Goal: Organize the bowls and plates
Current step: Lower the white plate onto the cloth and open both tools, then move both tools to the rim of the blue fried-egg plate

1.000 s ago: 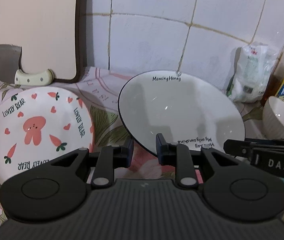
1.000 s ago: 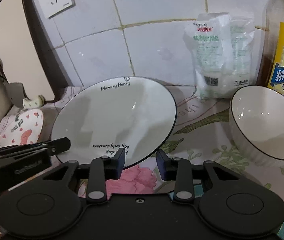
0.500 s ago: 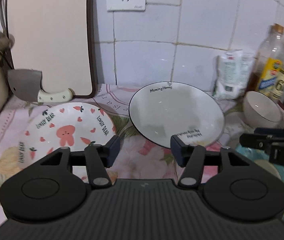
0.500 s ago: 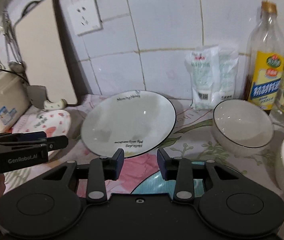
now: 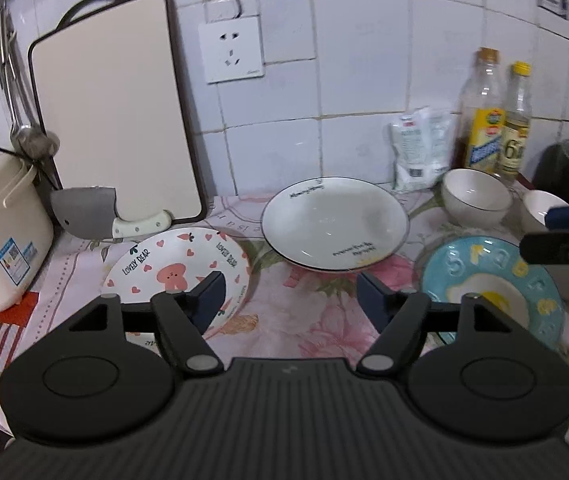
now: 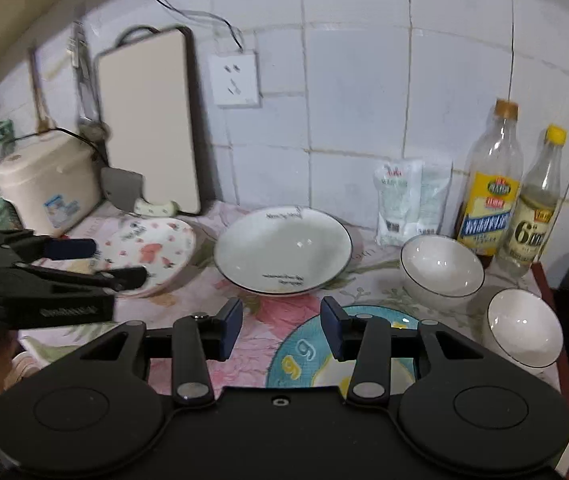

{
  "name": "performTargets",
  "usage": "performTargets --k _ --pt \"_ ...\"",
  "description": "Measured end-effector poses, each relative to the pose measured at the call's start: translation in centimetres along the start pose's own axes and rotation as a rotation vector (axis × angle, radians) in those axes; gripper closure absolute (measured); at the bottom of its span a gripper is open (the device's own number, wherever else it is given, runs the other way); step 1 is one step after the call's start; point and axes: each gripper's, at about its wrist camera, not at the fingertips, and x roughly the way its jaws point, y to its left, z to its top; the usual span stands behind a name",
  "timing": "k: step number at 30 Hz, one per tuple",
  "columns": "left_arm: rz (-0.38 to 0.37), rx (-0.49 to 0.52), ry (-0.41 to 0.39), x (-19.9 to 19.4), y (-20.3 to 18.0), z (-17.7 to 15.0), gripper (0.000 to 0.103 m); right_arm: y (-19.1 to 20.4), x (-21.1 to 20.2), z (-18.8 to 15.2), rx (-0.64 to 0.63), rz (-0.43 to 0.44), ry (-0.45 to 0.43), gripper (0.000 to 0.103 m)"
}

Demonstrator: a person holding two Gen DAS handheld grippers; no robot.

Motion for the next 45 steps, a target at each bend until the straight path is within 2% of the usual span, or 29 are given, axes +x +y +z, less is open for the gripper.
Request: performTargets --k 5,9,17,23,31,39,43,45 --pt "-0.043 0.025 -0.019 -2.7 -0.6 -0.7 0.028 1.3 -4.0 -1.0 -0.034 -0.004 -0.025 0.052" --pt "-0.046 0.048 -0.019 -4.1 -1.2 -1.5 0.028 2.4 -6.8 -2.4 -0.073 -0.007 -0.048 0.048" --pt "-0.093 0.067 -0.033 -6.3 -1.9 -3.8 0.018 2.9 -10.4 -5.8 -0.116 -0.030 -0.098 0.031" --pt "-0.105 0.081 -0.028 -6.6 -2.9 -6.2 0.015 2.5 -11.6 -9.0 -0.094 -0.014 -0.148 0.023" --pt "-0.108 0.119 -0.024 -5.5 -4.9 -8.4 0.010 1.9 -11.1 -13.2 -0.080 -0.015 -0.189 0.017" --pt "-0.129 0.159 -0.016 -3.1 -7.2 -9.6 0.006 0.0 -8.0 -16.3 -0.006 -0.015 -0.169 0.016" --pt "-0.141 0.141 -0.016 -1.3 -8.0 -9.7 0.005 -0.7 -5.9 -17.7 0.004 -0.039 -0.155 0.014" --pt "-0.131 0.093 -0.045 -0.6 -8.0 -9.5 0.005 -1.0 -4.7 -18.4 0.005 -0.062 -0.152 0.013"
